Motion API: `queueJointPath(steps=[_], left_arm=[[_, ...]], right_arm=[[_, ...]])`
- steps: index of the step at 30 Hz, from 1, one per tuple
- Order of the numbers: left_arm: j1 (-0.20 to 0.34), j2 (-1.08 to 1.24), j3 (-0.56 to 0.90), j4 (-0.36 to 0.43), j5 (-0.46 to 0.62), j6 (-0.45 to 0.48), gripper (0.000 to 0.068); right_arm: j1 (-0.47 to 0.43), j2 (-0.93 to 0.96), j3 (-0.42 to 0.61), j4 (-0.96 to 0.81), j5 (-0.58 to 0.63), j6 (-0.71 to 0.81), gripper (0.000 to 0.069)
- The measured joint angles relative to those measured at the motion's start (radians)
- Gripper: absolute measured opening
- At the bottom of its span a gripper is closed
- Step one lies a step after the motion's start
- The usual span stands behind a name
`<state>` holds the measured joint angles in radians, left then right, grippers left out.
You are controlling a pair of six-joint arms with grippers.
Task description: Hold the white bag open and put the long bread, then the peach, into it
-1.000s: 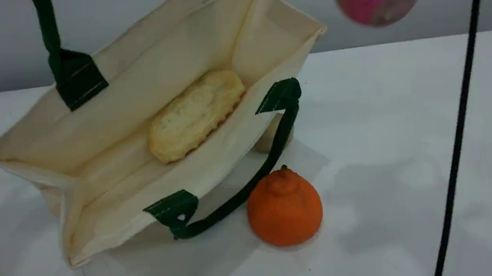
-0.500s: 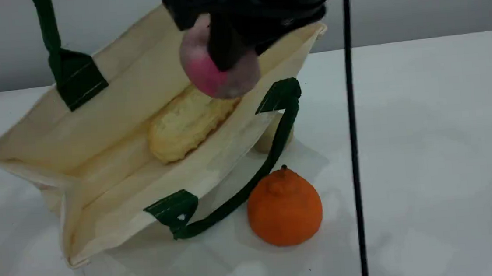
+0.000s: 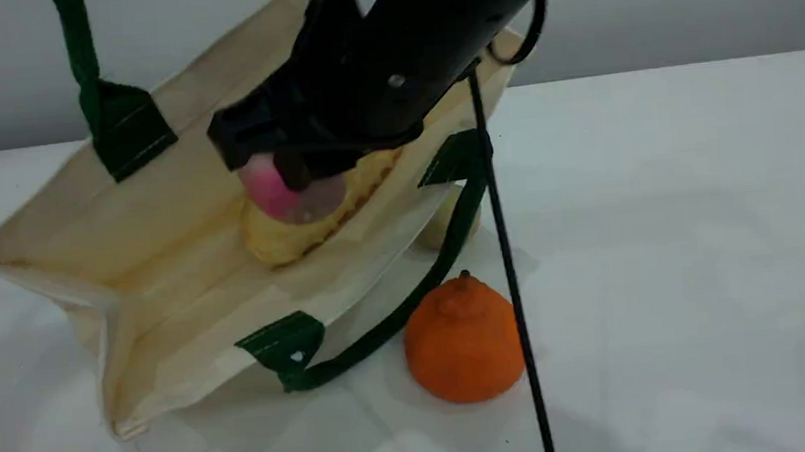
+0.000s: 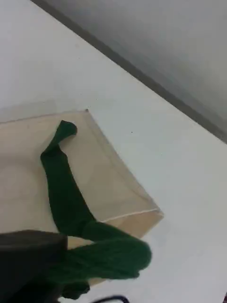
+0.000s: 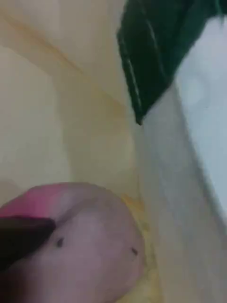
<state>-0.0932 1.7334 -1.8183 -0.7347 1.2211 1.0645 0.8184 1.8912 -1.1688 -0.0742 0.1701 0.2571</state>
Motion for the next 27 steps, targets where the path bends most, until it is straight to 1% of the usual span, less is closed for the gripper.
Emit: queueJointPath(steps=[6,8,10,14,16,18,21,27], left_arm=[[0.0,0.0,0.0,0.002,0.0,0.0,0.0093],[0.0,0.0,0.0,0.002,0.0,0.0,0.0093],[0.0,0.0,0.0,0.002,0.0,0.0,0.0093],[0.0,0.0,0.0,0.002,0.0,0.0,0.0093],[0.0,0.0,0.0,0.003,0.0,0.0,0.0093],[0.0,0.0,0.0,0.004,0.0,0.0,0.0093],[0.0,0.0,0.0,0.004,0.0,0.0,0.0093],[0.0,0.0,0.0,0.004,0.0,0.0,0.0093]], right_arm=[[-0.001,0.053,-0.051,-0.007,0.018,0.0,0.0186],[-0.001,0.054,-0.058,-0.008,0.022,-0.005,0.0215],[-0.001,0.054,-0.058,-0.011,0.023,-0.007,0.0285],[-0.001,0.054,-0.067,-0.011,0.042,-0.007,0.0465],[-0.001,0.051,-0.07,-0.011,0.05,-0.007,0.054],[-0.001,0.048,-0.083,-0.011,0.074,-0.007,0.0592],[-0.001,0.042,-0.122,-0.029,0.146,-0.005,0.0608],[-0.001,0.002,-0.204,-0.166,0.319,0.02,0.059]])
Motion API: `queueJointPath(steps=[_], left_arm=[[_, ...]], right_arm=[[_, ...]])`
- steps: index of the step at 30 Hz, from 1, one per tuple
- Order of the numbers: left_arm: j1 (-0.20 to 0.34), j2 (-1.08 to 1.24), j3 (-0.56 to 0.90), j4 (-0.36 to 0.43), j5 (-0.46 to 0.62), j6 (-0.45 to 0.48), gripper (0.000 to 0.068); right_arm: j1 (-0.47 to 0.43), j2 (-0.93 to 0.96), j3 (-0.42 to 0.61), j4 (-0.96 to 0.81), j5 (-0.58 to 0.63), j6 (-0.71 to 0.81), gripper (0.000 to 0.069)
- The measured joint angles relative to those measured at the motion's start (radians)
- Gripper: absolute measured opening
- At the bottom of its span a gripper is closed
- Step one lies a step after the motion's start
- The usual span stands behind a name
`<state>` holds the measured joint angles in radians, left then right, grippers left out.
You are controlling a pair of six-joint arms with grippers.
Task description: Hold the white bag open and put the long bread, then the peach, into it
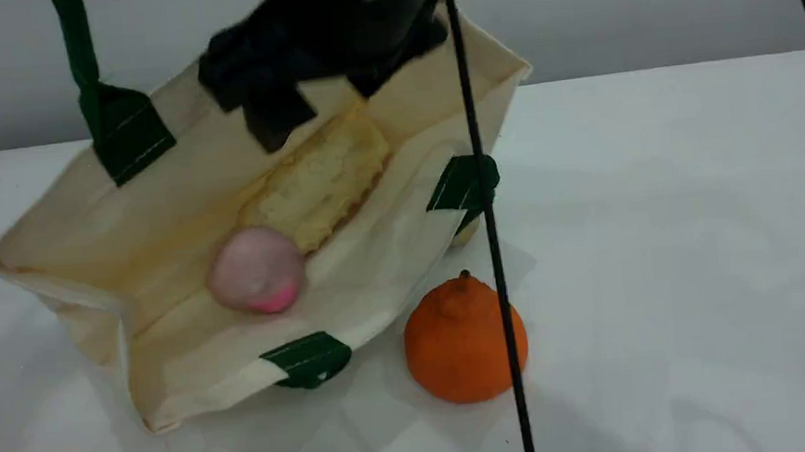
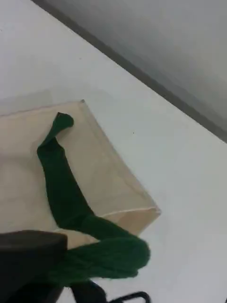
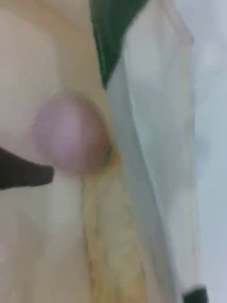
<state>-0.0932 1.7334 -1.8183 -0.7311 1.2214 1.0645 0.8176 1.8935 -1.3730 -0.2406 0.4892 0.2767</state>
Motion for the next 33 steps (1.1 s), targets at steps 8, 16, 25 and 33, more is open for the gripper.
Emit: queueJointPath(steps=[8,16,25,33], left_arm=[[0.0,0.0,0.0,0.004,0.0,0.0,0.0093],[0.0,0.0,0.0,0.006,0.0,-0.002,0.0093],[0.0,0.0,0.0,0.027,0.0,-0.004,0.0093],[0.0,0.0,0.0,0.024,0.0,-0.004,0.0093]], right_arm=[[-0.002,-0.001,-0.136,-0.206,0.327,0.107,0.0589],[-0.045,0.001,-0.153,-0.231,0.414,0.052,0.0589],[-0.197,0.001,-0.153,-0.069,0.349,-0.097,0.0589],[-0.356,0.001,-0.153,0.095,0.26,-0.309,0.0589]])
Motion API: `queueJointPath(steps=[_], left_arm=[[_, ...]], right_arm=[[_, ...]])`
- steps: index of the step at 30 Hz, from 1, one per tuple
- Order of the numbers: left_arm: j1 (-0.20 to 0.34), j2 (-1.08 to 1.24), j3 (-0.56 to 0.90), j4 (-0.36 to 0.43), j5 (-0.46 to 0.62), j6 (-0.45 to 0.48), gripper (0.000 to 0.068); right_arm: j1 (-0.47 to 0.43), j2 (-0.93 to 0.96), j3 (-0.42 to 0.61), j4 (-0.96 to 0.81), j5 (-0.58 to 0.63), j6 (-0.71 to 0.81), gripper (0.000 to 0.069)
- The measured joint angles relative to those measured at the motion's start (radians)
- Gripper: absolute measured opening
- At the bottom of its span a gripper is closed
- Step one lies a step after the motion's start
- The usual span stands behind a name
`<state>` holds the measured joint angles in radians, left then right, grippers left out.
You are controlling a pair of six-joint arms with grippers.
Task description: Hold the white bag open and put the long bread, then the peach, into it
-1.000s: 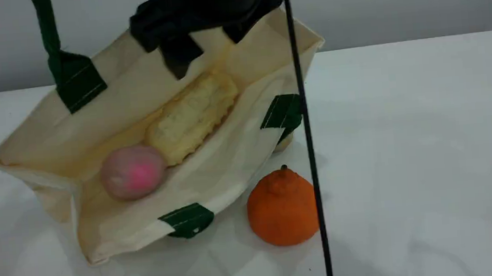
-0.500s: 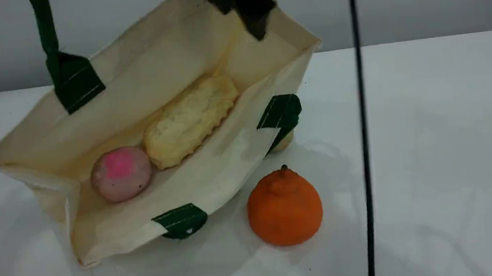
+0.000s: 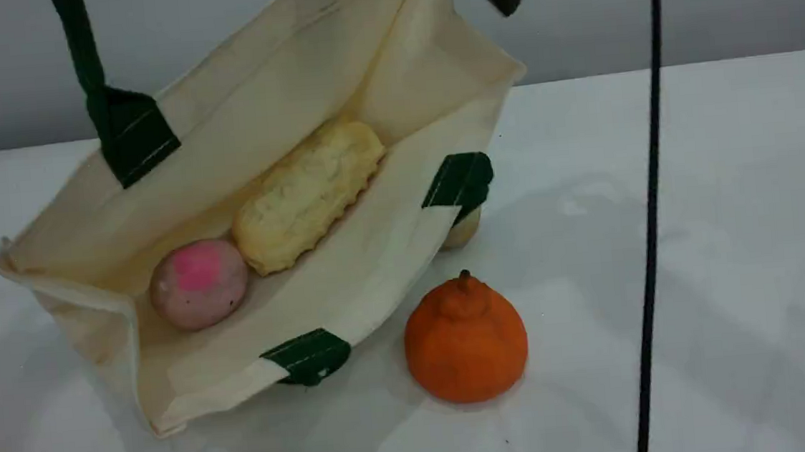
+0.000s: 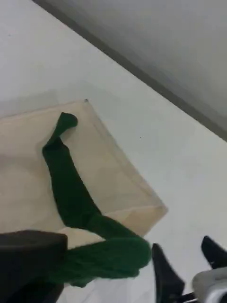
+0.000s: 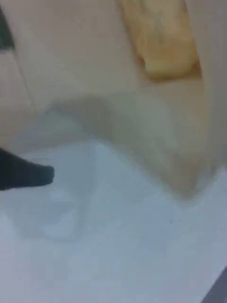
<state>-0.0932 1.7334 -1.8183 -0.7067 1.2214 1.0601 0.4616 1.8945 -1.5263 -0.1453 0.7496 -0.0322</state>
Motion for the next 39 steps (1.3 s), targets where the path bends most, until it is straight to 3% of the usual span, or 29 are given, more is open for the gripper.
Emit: queueJointPath(steps=[13,18,22,24,32,39], left_arm=[[0.0,0.0,0.0,-0.005,0.0,0.001,0.0093],[0.0,0.0,0.0,-0.005,0.0,0.001,0.0093],[0.0,0.0,0.0,-0.005,0.0,0.001,0.0106],[0.0,0.0,0.0,-0.009,0.0,0.001,0.0143],[0.0,-0.001,0.0,-0.1,-0.003,0.001,0.0462],[0.0,-0.001,0.0,-0.097,-0.002,-0.051,0.0505]], right_arm=[[-0.257,0.0,0.001,0.305,-0.042,-0.253,0.0589],[-0.292,0.0,0.001,0.455,-0.039,-0.364,0.0589],[-0.292,0.0,0.001,0.472,-0.039,-0.371,0.0589],[-0.292,0.0,0.001,0.472,-0.039,-0.371,0.0589],[-0.292,0.0,0.001,0.472,-0.039,-0.37,0.0589],[-0.292,0.0,0.001,0.473,-0.005,-0.37,0.0589]])
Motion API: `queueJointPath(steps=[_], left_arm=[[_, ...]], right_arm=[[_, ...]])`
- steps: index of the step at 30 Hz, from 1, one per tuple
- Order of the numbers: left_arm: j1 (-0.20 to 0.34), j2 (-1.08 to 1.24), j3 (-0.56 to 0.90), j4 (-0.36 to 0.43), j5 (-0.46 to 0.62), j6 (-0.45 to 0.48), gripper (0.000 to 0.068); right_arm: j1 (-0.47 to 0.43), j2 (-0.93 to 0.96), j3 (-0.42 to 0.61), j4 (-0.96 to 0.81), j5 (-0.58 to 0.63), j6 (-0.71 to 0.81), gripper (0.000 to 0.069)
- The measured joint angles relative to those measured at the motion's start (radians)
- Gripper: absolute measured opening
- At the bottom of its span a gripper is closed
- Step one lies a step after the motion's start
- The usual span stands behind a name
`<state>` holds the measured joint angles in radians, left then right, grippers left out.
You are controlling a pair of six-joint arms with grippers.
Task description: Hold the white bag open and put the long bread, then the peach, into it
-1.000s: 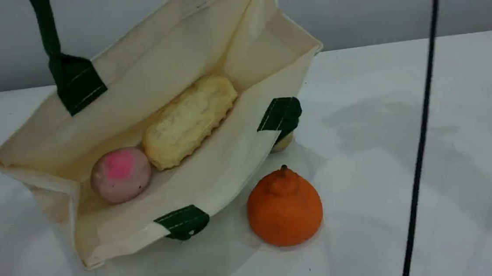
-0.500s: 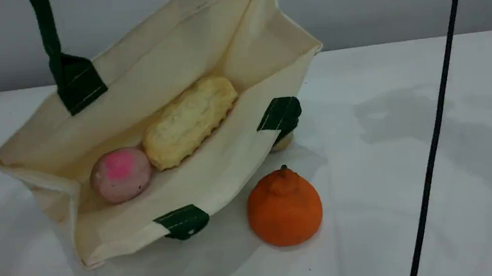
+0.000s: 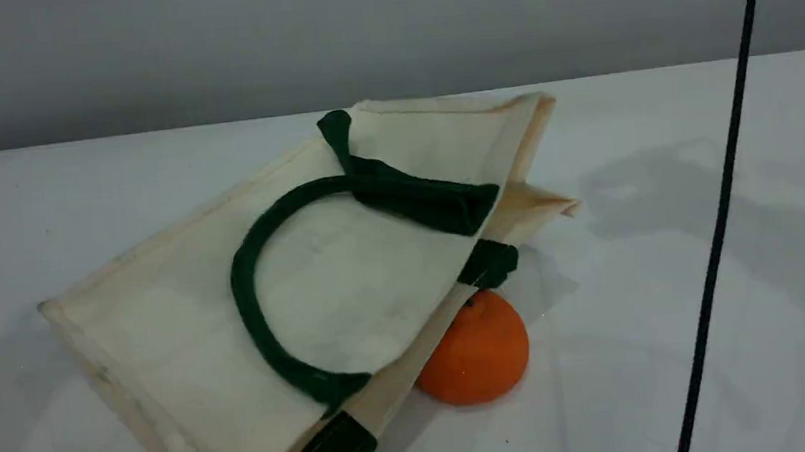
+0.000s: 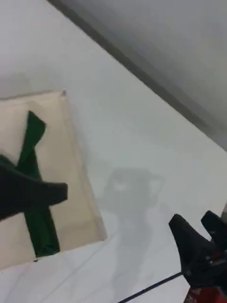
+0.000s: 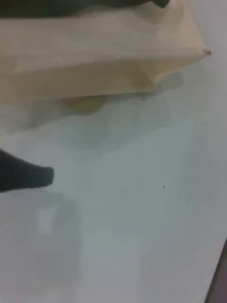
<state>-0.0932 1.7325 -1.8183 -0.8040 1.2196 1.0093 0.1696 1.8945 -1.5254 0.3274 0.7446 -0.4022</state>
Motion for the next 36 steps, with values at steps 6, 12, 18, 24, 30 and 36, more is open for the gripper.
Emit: queueJointPath(steps=[6,12,18,24,30,36], left_arm=[[0.0,-0.017,0.0,0.089,0.001,-0.125,0.0505],[0.0,-0.08,0.0,0.202,0.003,-0.206,0.0505],[0.0,-0.159,0.0,0.299,0.004,-0.338,0.0505],[0.0,-0.238,0.0,0.433,0.005,-0.488,0.0505],[0.0,-0.321,0.001,0.513,0.005,-0.583,0.0505],[0.0,-0.424,0.057,0.54,0.003,-0.603,0.0505]], right_arm=[[0.0,0.0,0.0,-0.017,0.018,0.0,0.0589],[0.0,0.0,-0.038,-0.018,0.05,0.006,0.0589],[0.0,-0.011,-0.148,-0.018,0.174,0.043,0.0587],[0.0,-0.104,-0.191,-0.017,0.21,0.05,0.0557],[0.0,-0.255,-0.19,-0.017,0.258,0.091,0.0549],[0.0,-0.43,-0.189,-0.037,0.365,0.093,0.0549]])
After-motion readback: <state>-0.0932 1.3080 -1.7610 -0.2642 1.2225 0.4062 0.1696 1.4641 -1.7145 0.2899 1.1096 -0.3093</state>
